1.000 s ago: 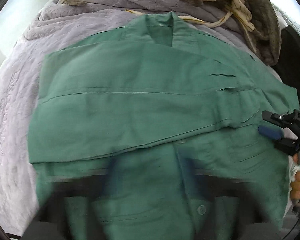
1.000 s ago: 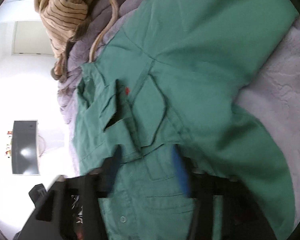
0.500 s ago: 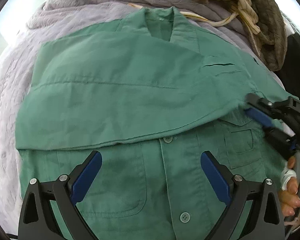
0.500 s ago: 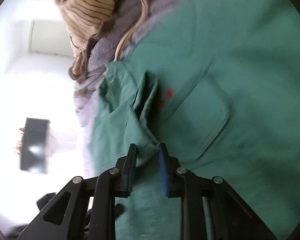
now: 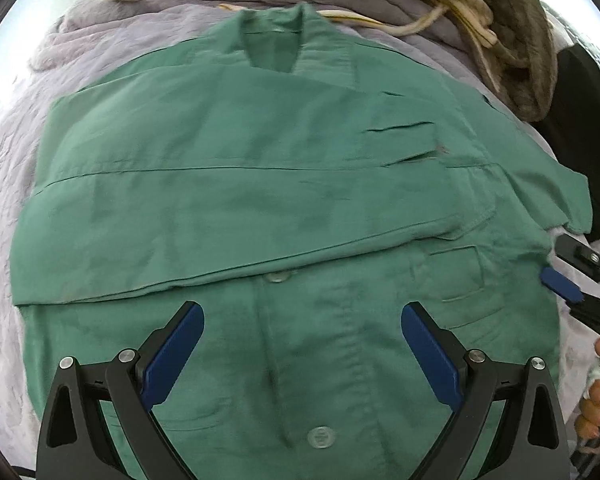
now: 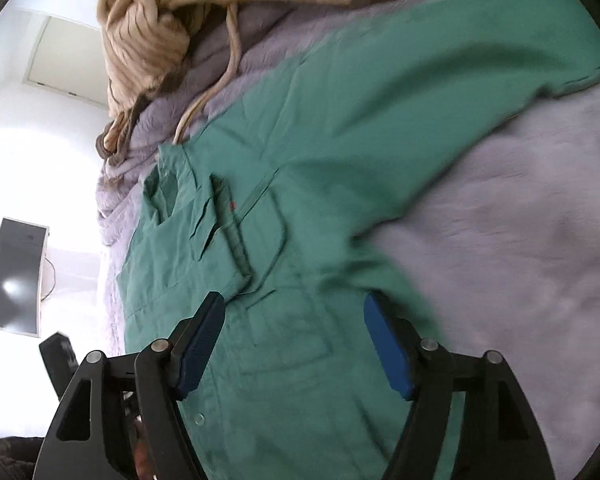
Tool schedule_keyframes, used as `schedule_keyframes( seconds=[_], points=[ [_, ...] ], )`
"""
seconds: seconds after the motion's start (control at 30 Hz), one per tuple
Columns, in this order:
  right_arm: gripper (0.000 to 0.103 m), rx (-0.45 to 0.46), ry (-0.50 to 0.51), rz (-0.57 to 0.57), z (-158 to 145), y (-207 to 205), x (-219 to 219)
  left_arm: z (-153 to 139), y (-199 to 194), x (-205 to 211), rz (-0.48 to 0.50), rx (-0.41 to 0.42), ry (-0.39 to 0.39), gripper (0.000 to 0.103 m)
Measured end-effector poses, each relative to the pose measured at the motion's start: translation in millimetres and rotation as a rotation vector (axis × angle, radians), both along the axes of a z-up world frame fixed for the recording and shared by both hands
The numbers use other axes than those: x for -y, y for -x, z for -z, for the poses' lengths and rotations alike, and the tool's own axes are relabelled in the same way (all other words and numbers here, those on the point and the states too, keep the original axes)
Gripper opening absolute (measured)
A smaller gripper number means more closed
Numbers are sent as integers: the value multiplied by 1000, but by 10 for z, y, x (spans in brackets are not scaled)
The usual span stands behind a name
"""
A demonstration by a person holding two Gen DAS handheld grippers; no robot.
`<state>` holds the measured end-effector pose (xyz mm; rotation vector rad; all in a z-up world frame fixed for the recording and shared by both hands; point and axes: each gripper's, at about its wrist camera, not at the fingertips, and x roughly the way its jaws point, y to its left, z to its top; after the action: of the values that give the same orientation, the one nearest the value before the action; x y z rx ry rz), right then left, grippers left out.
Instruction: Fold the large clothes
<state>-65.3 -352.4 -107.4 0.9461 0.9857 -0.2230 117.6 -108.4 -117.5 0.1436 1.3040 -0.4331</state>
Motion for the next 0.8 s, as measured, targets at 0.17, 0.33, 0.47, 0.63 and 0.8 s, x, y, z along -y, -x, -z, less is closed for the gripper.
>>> schedule_keyframes(
  seconds=[0.17, 0.33, 0.47, 0.63, 0.8],
  points=[
    [75, 27, 1, 134, -66, 404, 563, 12, 30, 287, 13, -26, 29, 99],
    [75, 19, -3, 308, -26, 772, 1259, 18, 53, 638, 29, -45, 58, 99],
    [75, 5, -56, 428, 157, 965, 1796, 29, 93, 906, 57, -38, 61, 99],
    [75, 64, -133, 514, 433, 920, 2271, 93, 144, 1205, 61, -46, 51, 99],
    [75, 114, -183, 565, 636, 739, 2599, 109, 123, 1453, 59, -40, 52, 99]
  ],
)
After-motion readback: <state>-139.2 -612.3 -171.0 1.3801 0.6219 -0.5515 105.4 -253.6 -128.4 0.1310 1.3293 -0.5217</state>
